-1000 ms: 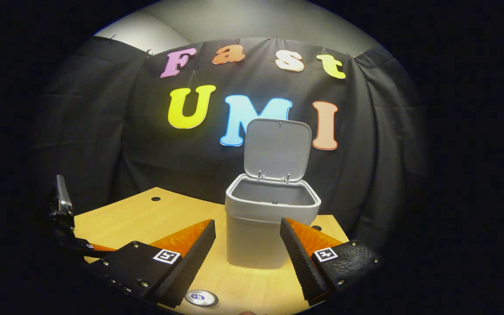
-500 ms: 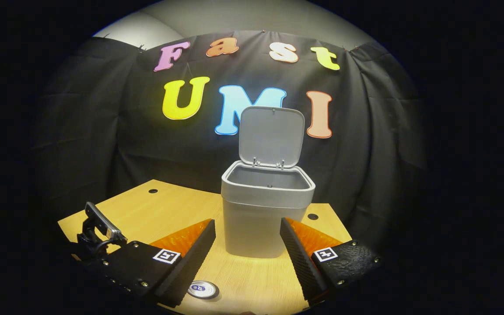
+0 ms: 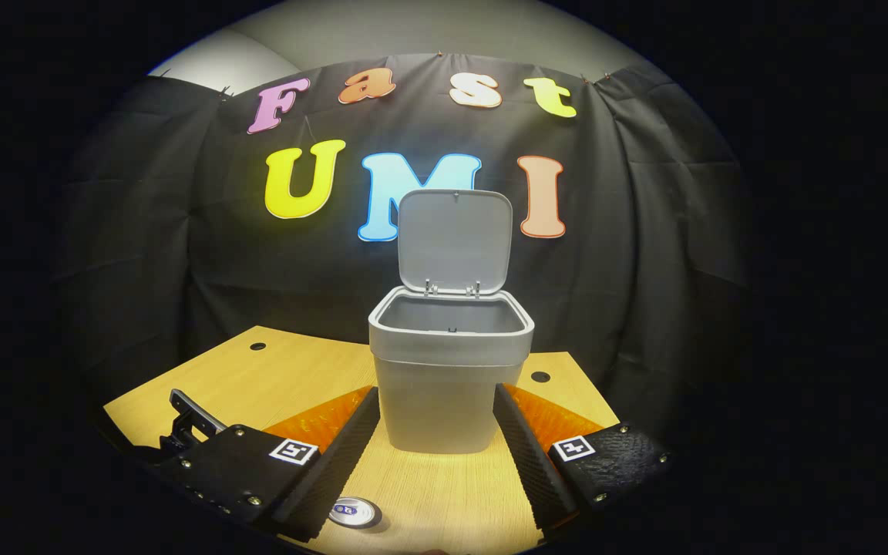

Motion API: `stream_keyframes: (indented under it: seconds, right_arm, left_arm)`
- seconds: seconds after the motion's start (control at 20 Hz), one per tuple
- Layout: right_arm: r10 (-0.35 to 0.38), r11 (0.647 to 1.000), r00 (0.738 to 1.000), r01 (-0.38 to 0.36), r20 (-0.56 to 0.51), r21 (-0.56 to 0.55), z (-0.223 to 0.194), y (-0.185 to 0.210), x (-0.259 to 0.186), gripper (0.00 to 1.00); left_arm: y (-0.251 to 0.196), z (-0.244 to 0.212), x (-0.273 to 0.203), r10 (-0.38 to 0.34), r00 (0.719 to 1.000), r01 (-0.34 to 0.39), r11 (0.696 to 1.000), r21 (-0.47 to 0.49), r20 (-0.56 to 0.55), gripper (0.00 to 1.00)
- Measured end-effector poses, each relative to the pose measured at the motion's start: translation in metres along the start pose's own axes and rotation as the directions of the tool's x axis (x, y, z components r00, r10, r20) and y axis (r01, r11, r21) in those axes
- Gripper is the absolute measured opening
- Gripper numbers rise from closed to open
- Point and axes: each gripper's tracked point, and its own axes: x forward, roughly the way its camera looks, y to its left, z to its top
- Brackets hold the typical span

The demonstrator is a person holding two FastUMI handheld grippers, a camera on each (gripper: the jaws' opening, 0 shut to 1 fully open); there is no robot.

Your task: Press the lid of the desktop garbage bin to open it, pick up the crumpled paper on the desktop and throw it into the bin, then pick up the pop can on the desktop and drop it into the bin, and finally close the garbage bin lid.

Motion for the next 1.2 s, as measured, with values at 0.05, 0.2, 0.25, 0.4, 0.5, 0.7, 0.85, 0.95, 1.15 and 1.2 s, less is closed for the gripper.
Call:
stream_keyframes:
  seconds: [0.05,0.2,0.25,0.4,0.5,0.7,0.85,0.95,1.15,1.2]
  right_arm:
    - [-0.005,1.000,1.000,0.005,-0.002,-0.001,-0.001,-0.002,-0.001,0.95]
    - [-0.020,1.000,1.000,0.020,-0.001,-0.010,0.000,-0.008,-0.005,0.95]
    - [-0.024,1.000,1.000,0.024,-0.002,-0.011,0.000,-0.010,-0.005,0.95]
    - [-0.031,0.999,1.000,0.031,-0.007,-0.011,-0.001,-0.014,-0.006,0.95]
    - [-0.031,0.999,0.999,0.031,-0.011,-0.014,-0.002,-0.015,-0.006,0.95]
    - [-0.022,1.000,1.000,0.022,-0.012,-0.021,-0.002,-0.015,-0.006,0.95]
    - [-0.016,1.000,1.000,0.016,-0.008,-0.020,0.001,-0.014,-0.005,0.95]
    - [-0.017,1.000,1.000,0.016,-0.003,-0.020,0.001,-0.015,-0.006,0.95]
    - [-0.019,1.000,1.000,0.019,0.009,-0.008,0.004,-0.020,-0.007,0.95]
    - [-0.021,1.000,1.000,0.021,0.014,-0.004,0.004,-0.021,-0.008,0.95]
  left_arm:
    - [0.003,0.001,0.000,0.008,1.000,-0.008,1.000,0.011,-0.001,0.78]
    - [0.004,0.004,0.000,0.016,1.000,-0.016,0.999,0.037,-0.001,0.59]
    - [0.005,0.006,0.000,0.026,1.000,-0.027,0.999,0.044,0.007,0.63]
    - [0.006,0.010,0.001,0.050,0.999,-0.051,0.997,0.053,0.018,0.39]
    - [0.002,0.012,0.002,0.045,0.999,-0.046,0.997,0.057,0.024,0.23]
    - [0.000,0.017,-0.001,0.044,0.998,-0.046,0.997,0.063,0.042,0.08]
    - [0.001,0.023,-0.009,0.045,0.997,-0.047,0.998,0.039,0.063,0.10]
    - [-0.001,0.039,-0.020,0.045,0.993,-0.048,0.998,0.032,0.109,0.08]
    - [-0.007,0.089,-0.042,0.018,0.979,-0.016,1.000,-0.011,0.202,0.08]
    - [-0.008,0.105,-0.047,0.016,0.973,-0.012,1.000,-0.016,0.230,0.10]
